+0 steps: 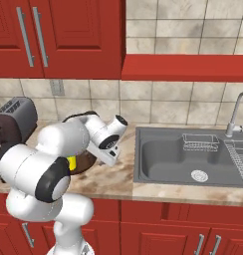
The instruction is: Place the cup inside the bowl on the dining table and move the bowl to any counter.
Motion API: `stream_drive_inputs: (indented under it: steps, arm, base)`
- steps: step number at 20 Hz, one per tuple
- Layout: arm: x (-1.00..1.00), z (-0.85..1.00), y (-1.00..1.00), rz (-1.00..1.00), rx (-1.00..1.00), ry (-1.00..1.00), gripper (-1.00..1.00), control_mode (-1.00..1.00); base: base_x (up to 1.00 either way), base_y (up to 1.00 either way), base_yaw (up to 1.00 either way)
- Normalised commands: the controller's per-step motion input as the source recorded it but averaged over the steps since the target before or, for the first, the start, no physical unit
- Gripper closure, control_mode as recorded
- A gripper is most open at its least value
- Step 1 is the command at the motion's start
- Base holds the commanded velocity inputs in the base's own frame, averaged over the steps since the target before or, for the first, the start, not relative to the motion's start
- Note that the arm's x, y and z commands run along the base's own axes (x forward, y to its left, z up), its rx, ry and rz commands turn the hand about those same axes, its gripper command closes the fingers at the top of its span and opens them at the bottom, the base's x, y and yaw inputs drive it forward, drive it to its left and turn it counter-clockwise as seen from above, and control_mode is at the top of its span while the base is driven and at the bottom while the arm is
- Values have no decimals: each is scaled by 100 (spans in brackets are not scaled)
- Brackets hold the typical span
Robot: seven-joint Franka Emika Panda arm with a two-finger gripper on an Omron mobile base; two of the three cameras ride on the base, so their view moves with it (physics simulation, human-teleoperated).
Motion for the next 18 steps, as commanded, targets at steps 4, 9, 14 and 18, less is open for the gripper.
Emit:
stream_drive_inputs:
  steps: [4, 9, 14, 18]
  arm:
    - [-46, 32, 0, -2, 0, 0, -100, -100]
    - [-53, 27, 0, -2, 0, 0, -100, -100]
    - [-57, 39, 0, -2, 0, 0, -100, -100]
    - [-57, 46, 0, -3, 0, 0, -100, -100]
  base:
    - [0, 0, 0]
    - [0, 0, 0]
    - [0, 0, 0]
    - [0, 0, 0]
